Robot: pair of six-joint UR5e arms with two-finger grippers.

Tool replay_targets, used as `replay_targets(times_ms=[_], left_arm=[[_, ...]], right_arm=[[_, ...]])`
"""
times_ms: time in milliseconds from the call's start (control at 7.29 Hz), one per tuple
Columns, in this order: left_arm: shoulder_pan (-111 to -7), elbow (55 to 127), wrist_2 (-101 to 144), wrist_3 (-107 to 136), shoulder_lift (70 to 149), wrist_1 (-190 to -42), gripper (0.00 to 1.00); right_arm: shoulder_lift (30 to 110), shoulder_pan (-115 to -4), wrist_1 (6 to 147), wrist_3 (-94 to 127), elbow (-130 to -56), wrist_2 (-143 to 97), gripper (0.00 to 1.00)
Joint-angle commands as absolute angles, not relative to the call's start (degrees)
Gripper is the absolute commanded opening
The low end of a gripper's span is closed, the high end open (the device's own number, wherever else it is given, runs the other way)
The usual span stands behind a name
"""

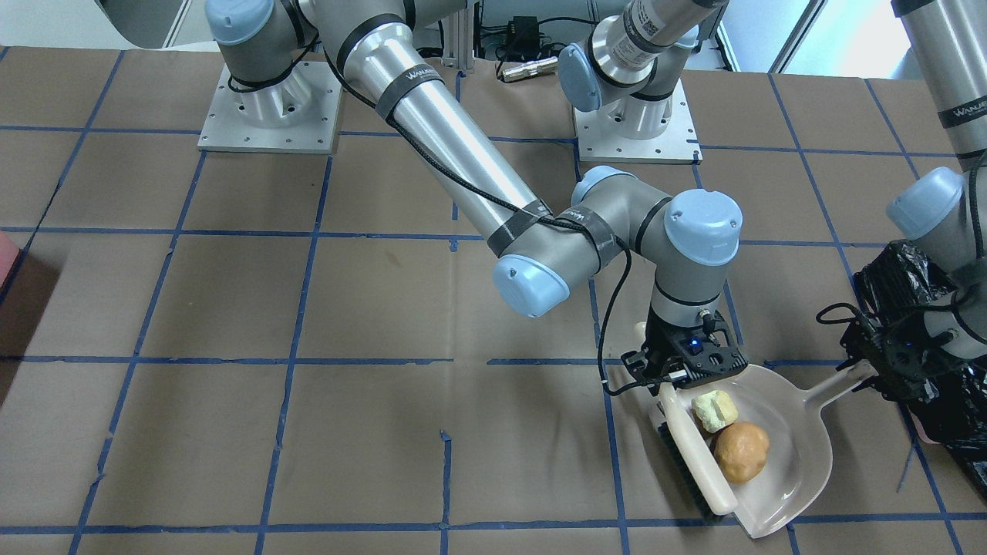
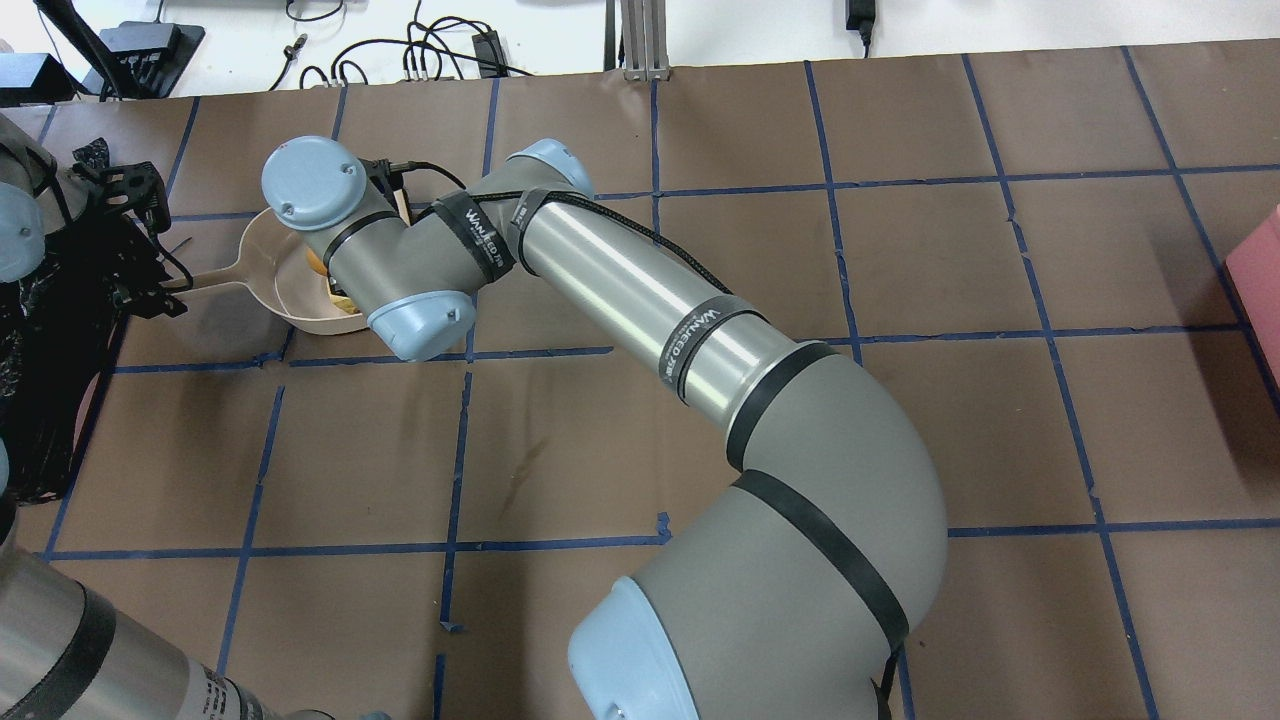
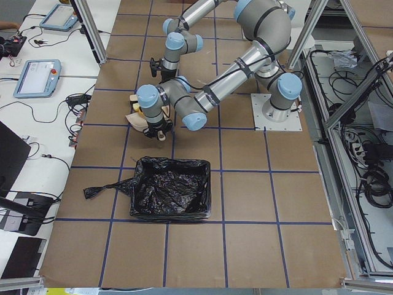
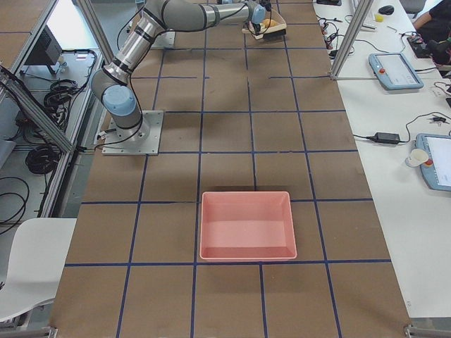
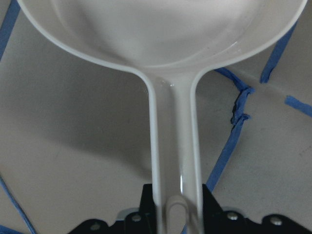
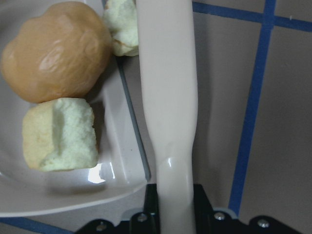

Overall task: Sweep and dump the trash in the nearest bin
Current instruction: 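Sweep the remaining scraps into the dustpan again with the brush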

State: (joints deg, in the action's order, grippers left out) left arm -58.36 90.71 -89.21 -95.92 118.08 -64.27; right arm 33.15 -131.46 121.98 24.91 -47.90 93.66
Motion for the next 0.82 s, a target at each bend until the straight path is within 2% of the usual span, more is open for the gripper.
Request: replay_targets(times_ms=[0, 412, 686], left_arm=[[-58.4, 90.7, -89.2, -95.9, 118.1, -64.2, 0.2], [-58.4, 90.8, -89.1, -95.9, 118.0, -64.2, 0.2], [-58.4, 90.8, -89.1, -95.8, 118.0, -64.2, 0.2]], right_arm=[[33.1, -135.4, 122.0, 19.5, -46.9, 96.9, 0.09], [34.1, -141.9, 122.1, 16.8, -46.7, 102.2, 0.1], [36.6, -137.5, 121.9, 10.6, -47.3, 101.6, 0.1]])
